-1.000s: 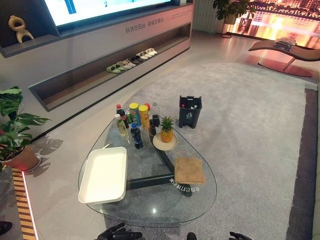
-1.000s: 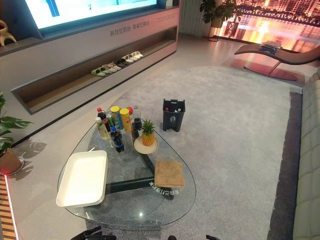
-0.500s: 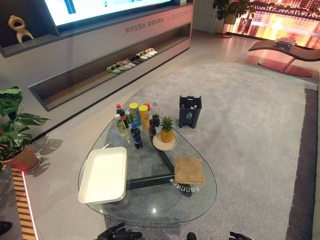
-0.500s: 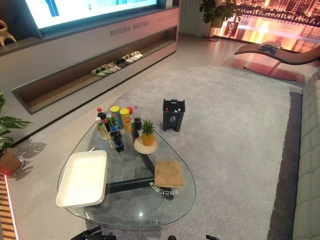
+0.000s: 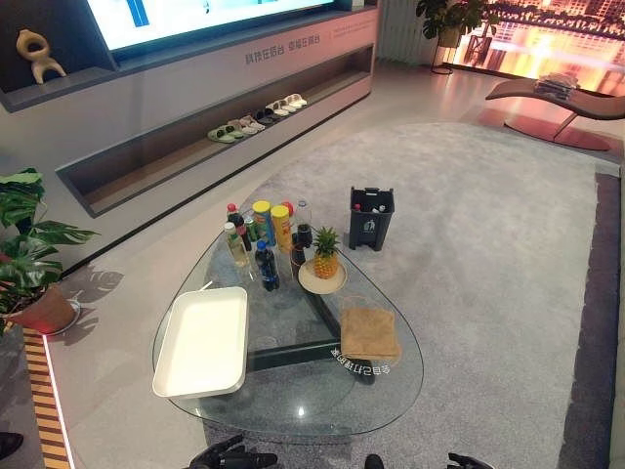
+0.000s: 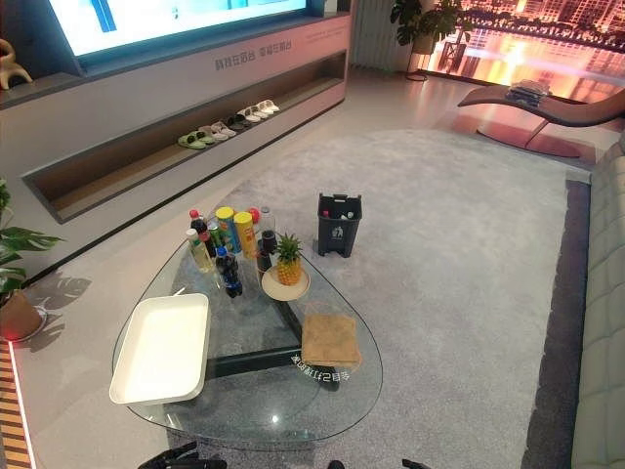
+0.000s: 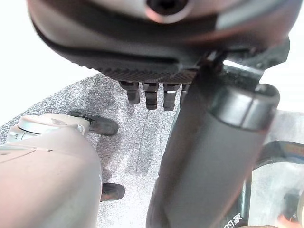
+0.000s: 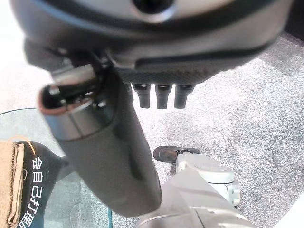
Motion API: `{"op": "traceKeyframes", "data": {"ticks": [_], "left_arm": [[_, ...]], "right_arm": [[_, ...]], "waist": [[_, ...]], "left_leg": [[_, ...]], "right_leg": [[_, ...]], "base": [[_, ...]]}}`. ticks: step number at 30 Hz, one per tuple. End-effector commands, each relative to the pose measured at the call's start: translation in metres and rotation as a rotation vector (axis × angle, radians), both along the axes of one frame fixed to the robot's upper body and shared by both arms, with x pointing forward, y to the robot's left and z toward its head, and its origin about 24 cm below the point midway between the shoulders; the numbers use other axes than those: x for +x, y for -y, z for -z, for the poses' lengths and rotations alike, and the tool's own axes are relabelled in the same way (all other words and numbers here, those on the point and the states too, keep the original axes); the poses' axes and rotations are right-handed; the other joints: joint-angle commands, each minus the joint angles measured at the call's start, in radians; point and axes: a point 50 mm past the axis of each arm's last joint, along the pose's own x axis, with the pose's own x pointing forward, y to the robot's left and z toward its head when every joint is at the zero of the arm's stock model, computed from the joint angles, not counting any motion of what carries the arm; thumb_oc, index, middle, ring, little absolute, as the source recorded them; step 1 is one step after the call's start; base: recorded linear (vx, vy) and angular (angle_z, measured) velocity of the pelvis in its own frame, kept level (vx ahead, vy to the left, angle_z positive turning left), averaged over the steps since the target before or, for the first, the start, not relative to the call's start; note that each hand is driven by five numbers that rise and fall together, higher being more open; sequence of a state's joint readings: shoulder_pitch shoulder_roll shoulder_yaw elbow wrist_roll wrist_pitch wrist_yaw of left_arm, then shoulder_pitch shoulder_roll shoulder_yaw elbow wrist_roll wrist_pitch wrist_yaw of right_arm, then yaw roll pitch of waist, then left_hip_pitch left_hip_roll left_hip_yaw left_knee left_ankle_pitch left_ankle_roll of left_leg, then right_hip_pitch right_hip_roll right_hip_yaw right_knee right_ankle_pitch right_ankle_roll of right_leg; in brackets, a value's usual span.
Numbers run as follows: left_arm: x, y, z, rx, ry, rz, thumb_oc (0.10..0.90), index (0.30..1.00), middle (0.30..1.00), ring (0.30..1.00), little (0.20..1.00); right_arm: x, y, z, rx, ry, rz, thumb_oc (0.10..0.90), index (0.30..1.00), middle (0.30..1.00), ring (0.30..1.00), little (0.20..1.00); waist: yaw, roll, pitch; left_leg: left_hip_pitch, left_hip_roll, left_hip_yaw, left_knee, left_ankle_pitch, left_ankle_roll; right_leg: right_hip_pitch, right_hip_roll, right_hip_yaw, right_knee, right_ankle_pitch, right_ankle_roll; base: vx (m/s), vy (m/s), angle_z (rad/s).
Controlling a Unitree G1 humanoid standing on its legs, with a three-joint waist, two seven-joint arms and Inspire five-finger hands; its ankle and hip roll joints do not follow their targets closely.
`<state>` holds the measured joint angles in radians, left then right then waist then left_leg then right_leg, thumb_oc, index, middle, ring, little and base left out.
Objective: Wipe the table with a cloth and put it in the basket.
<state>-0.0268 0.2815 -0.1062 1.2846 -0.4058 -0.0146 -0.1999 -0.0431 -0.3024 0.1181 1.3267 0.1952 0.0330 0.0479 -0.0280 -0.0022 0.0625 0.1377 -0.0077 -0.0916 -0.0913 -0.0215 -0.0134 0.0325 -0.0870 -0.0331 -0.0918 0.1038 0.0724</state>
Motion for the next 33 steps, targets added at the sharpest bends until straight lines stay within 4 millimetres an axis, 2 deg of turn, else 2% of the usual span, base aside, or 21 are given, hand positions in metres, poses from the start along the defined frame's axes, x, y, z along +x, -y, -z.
{"op": "traceKeyframes", "data": {"ticks": [1, 7, 13, 19, 21, 22, 26, 28, 30, 33], "left_arm": [[0.023, -0.011, -0.008, 0.059, 0.068, 0.007, 0.800, 0.900, 0.900, 0.900, 0.900], [0.023, -0.015, -0.009, 0.068, 0.075, -0.024, 0.800, 0.900, 0.900, 0.900, 0.900], [0.033, -0.014, -0.013, 0.066, 0.112, -0.045, 0.800, 0.900, 0.900, 0.900, 0.900], [0.064, -0.008, -0.022, 0.057, 0.197, -0.030, 0.800, 0.900, 0.900, 0.900, 0.900], [0.077, -0.006, -0.027, 0.055, 0.236, -0.042, 0.800, 0.900, 0.900, 0.900, 0.900], [0.090, -0.005, -0.033, 0.055, 0.271, -0.048, 0.800, 0.900, 0.900, 0.900, 0.900], [0.104, -0.003, -0.039, 0.047, 0.311, -0.050, 0.800, 0.900, 0.900, 0.900, 0.900], [0.112, -0.005, -0.044, 0.039, 0.346, -0.073, 0.800, 0.900, 0.900, 0.900, 0.900], [0.123, -0.010, -0.052, 0.038, 0.390, -0.105, 0.800, 0.900, 0.900, 0.900, 0.900], [0.129, -0.014, -0.058, 0.053, 0.408, -0.113, 0.800, 0.900, 0.900, 0.900, 0.900]], "right_arm": [[0.007, 0.017, -0.006, -0.043, 0.001, -0.024, 0.800, 0.900, 0.900, 0.900, 0.900], [0.003, 0.021, -0.007, -0.049, -0.009, -0.025, 0.800, 0.900, 0.900, 0.900, 0.900], [0.009, 0.023, -0.010, -0.059, 0.006, -0.038, 0.800, 0.900, 0.900, 0.900, 0.900], [0.034, 0.023, -0.015, -0.076, 0.053, -0.037, 0.800, 0.900, 0.900, 0.900, 0.900], [0.046, 0.023, -0.019, -0.084, 0.078, -0.043, 0.800, 0.900, 0.900, 0.900, 0.900], [0.056, 0.023, -0.023, -0.086, 0.103, -0.041, 0.800, 0.900, 0.900, 0.900, 0.900], [0.069, 0.025, -0.029, -0.092, 0.132, -0.033, 0.800, 0.900, 0.900, 0.900, 0.900], [0.076, 0.028, -0.033, -0.104, 0.154, -0.033, 0.800, 0.900, 0.900, 0.900, 0.900], [0.085, 0.033, -0.039, -0.117, 0.190, -0.026, 0.800, 0.900, 0.900, 0.900, 0.900], [0.091, 0.036, -0.043, -0.123, 0.218, -0.006, 0.800, 0.900, 0.900, 0.900, 0.900]], "waist": [[0.011, 0.009, 0.011], [0.009, 0.008, 0.015], [0.007, 0.008, 0.052], [0.004, 0.020, 0.150], [0.003, 0.025, 0.193], [0.003, 0.031, 0.232], [0.005, 0.040, 0.279], [0.001, 0.038, 0.321], [-0.008, 0.029, 0.367], [-0.015, 0.024, 0.400]], "left_leg": [[-0.034, 0.083, 0.119, 0.004, -0.005, -0.057], [-0.047, 0.082, 0.117, 0.004, 0.001, -0.062], [-0.107, 0.087, 0.130, 0.004, 0.028, -0.065], [-0.220, 0.080, 0.128, 0.004, 0.067, -0.057], [-0.259, 0.077, 0.133, 0.004, 0.080, -0.054], [-0.293, 0.072, 0.130, 0.004, 0.092, -0.049], [-0.329, 0.061, 0.114, 0.004, 0.109, -0.041], [-0.394, 0.049, 0.101, 0.086, 0.110, -0.045], [-0.501, 0.037, 0.090, 0.228, 0.085, -0.052], [-0.600, 0.027, 0.087, 0.363, 0.044, -0.041]], "right_leg": [[0.084, -0.037, -0.064, 0.035, -0.122, 0.049], [0.079, -0.040, -0.060, 0.012, -0.099, 0.057], [0.015, -0.048, -0.055, 0.005, -0.066, 0.063], [-0.105, -0.057, -0.054, 0.005, -0.027, 0.062], [-0.148, -0.058, -0.059, 0.006, -0.014, 0.059], [-0.183, -0.058, -0.060, 0.017, -0.010, 0.054], [-0.243, -0.043, -0.049, 0.078, -0.033, 0.038], [-0.305, -0.037, -0.034, 0.154, -0.049, 0.026], [-0.384, -0.029, -0.020, 0.249, -0.075, 0.009], [-0.487, -0.017, -0.009, 0.389, -0.123, -0.006]], "base": [[0.00, 0.000, 0.00], [0.05, -0.002, 0.00], [0.00, -0.002, -0.01], [-0.17, 0.008, -0.05], [-0.25, 0.002, 0.00], [-0.23, -0.010, -0.01], [-0.17, 0.009, -0.01], [-0.23, 0.000, -0.02], [-0.27, -0.041, -0.02], [-0.17, -0.050, -0.03]]}}
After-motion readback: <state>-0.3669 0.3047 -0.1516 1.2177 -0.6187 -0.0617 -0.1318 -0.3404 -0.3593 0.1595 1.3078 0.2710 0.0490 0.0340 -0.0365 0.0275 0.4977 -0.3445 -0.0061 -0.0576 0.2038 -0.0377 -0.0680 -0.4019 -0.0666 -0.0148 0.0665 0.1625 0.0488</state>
